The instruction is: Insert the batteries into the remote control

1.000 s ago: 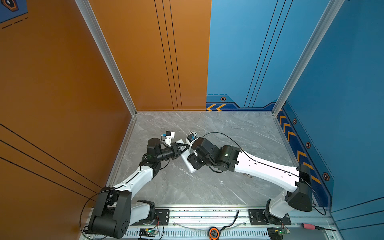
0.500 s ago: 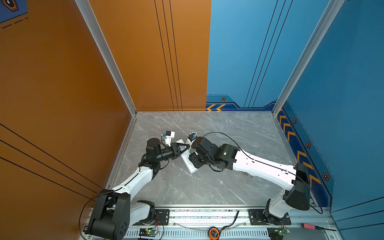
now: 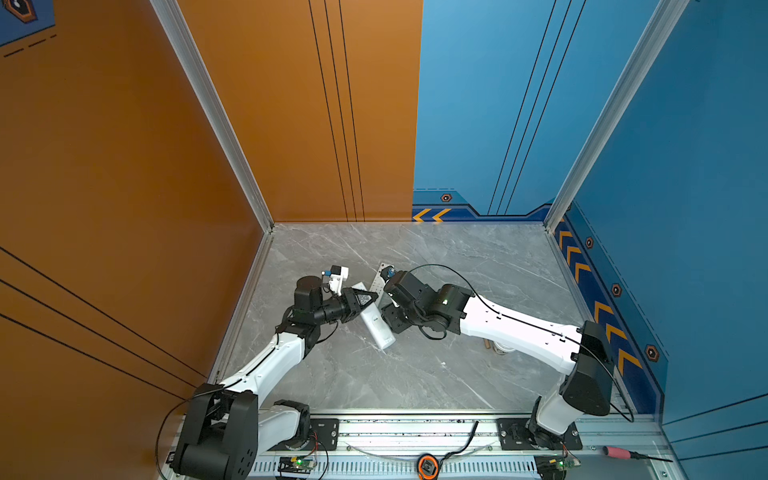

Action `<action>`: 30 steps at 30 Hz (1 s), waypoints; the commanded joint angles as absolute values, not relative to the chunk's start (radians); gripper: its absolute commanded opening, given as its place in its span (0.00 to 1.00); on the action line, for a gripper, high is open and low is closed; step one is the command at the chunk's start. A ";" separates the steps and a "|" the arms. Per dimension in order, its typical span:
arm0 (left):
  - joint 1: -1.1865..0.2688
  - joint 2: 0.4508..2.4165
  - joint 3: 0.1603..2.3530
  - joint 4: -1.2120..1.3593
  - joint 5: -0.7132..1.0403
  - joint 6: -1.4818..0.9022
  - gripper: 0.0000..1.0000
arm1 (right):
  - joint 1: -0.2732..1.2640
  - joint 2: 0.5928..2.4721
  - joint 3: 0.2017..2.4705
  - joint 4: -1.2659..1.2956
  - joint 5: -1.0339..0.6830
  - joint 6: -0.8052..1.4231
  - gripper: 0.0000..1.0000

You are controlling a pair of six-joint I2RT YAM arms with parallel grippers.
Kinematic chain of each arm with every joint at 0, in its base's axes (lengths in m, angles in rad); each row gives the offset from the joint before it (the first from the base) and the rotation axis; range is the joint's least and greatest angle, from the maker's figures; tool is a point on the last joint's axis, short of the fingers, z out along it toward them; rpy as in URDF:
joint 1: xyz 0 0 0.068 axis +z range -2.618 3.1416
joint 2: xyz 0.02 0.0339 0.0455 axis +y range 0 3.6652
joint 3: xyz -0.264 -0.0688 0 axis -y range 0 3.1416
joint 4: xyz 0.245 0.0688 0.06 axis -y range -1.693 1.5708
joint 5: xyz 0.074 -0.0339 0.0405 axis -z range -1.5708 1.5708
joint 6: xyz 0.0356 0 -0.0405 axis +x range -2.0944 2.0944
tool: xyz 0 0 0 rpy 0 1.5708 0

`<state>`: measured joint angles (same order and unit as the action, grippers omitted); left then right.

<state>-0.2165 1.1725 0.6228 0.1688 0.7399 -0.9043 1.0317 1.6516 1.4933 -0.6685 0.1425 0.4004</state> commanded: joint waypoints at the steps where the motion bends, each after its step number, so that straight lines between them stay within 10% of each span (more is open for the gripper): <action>1: -0.281 1.160 0.823 -0.372 0.403 -0.631 0.00 | 1.001 1.510 1.489 -0.694 0.215 0.437 0.65; 8: -0.278 1.449 1.198 -0.820 -0.019 -0.439 0.00 | 0.955 1.442 1.418 -0.663 0.239 0.478 0.84; 18: -0.325 1.979 1.746 -1.041 -0.613 -0.180 0.00 | 0.920 1.401 1.366 -0.681 0.218 0.507 0.86; 30: -0.392 2.471 2.186 -1.122 -0.814 -0.076 0.08 | 0.858 1.305 1.257 -0.663 0.211 0.553 0.86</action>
